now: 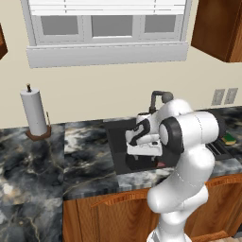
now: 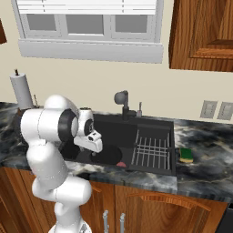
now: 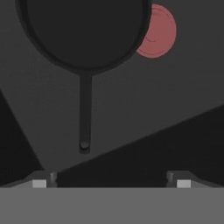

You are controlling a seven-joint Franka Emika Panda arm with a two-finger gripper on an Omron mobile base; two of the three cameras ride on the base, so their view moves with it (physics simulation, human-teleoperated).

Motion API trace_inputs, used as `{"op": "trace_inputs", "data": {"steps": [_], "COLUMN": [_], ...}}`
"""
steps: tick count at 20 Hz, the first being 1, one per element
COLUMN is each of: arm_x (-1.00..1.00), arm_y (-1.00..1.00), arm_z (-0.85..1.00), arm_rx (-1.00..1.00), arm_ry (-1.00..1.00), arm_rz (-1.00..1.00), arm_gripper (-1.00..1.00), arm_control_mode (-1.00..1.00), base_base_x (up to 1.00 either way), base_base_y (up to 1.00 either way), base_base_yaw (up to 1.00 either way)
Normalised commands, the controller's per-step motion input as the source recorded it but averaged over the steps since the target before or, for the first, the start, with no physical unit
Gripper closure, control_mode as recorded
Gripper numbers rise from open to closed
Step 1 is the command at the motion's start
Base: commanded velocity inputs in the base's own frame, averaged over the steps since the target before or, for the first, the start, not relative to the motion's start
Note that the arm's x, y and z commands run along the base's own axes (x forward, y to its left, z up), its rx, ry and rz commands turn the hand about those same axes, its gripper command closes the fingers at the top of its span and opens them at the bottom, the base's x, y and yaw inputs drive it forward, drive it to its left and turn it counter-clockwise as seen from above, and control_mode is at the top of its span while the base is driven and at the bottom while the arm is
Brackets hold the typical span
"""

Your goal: Pick the pan and sponge and place them into the sink. Then turn on the water.

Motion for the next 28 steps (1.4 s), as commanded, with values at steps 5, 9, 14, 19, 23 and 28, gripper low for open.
{"op": "trace_inputs", "data": {"steps": [5, 9, 14, 19, 23, 28], "arm_x": [-0.56, -0.56, -0.42, -0.31, -0.28, -0.21], "arm_y": [-0.02, -0.08, -0.11, -0.25, -0.25, -0.22], "arm_z": [0.27, 0.25, 0.01, 0.36, 0.40, 0.29], "arm_rx": [0.04, 0.02, 0.00, -0.06, -0.05, -0.05], "arm_ry": [-0.04, -0.04, -0.02, -0.04, -0.02, 0.00], "arm_rz": [0.01, 0.03, 0.06, 0.09, 0.08, 0.10], "arm_gripper": [-1.00, -1.00, -1.00, -1.00, -1.00, -1.00], "arm_control_mode": [-1.00, -1.00, -1.00, -1.00, -1.00, -1.00], "base_base_x": [0.00, 0.00, 0.00, 0.00, 0.00, 0.00], "base_base_y": [0.00, 0.00, 0.00, 0.00, 0.00, 0.00], "base_base_yaw": [0.00, 0.00, 0.00, 0.00, 0.00, 0.00]}}
